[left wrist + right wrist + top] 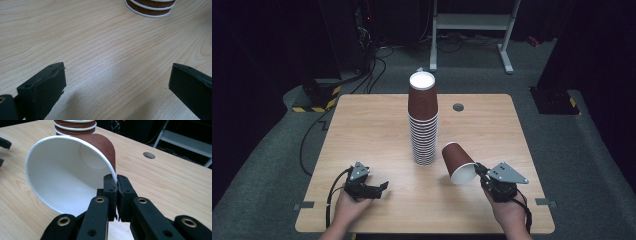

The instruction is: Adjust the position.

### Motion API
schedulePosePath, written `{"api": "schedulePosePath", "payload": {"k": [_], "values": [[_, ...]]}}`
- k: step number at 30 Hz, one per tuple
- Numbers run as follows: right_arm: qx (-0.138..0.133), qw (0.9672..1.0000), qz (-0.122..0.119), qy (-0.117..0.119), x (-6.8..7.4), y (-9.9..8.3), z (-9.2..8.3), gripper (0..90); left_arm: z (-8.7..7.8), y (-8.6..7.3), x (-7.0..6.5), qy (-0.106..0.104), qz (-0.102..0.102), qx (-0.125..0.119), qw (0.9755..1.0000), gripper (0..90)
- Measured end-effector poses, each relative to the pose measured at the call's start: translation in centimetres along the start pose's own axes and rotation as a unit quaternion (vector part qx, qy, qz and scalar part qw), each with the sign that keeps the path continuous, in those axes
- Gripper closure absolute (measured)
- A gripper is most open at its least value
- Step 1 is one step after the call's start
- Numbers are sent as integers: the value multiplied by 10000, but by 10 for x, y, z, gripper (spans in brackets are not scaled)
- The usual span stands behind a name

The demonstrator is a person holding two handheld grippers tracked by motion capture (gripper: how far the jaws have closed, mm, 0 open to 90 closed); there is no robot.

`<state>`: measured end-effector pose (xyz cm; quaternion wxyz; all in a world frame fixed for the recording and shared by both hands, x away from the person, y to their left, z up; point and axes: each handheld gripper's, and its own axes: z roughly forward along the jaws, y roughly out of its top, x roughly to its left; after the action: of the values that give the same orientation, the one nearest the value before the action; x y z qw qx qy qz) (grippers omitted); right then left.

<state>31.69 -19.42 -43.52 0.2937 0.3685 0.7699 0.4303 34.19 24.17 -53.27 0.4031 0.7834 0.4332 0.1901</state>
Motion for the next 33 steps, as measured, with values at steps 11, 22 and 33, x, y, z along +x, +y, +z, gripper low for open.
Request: {"api": "schedulePosePath", "payload": {"k": [11,22,33], "values": [[328,9994,-40,128,-8,5,1,863,-1,-1,1,54,-122,-95,9999,41],[762,9966,60,298,-17,15,2,863,-1,-1,2,26,-140,-106,9998,45],[1282,9911,92,345,-23,26,3,863,-1,-1,3,-37,-164,-114,9998,45]]}}
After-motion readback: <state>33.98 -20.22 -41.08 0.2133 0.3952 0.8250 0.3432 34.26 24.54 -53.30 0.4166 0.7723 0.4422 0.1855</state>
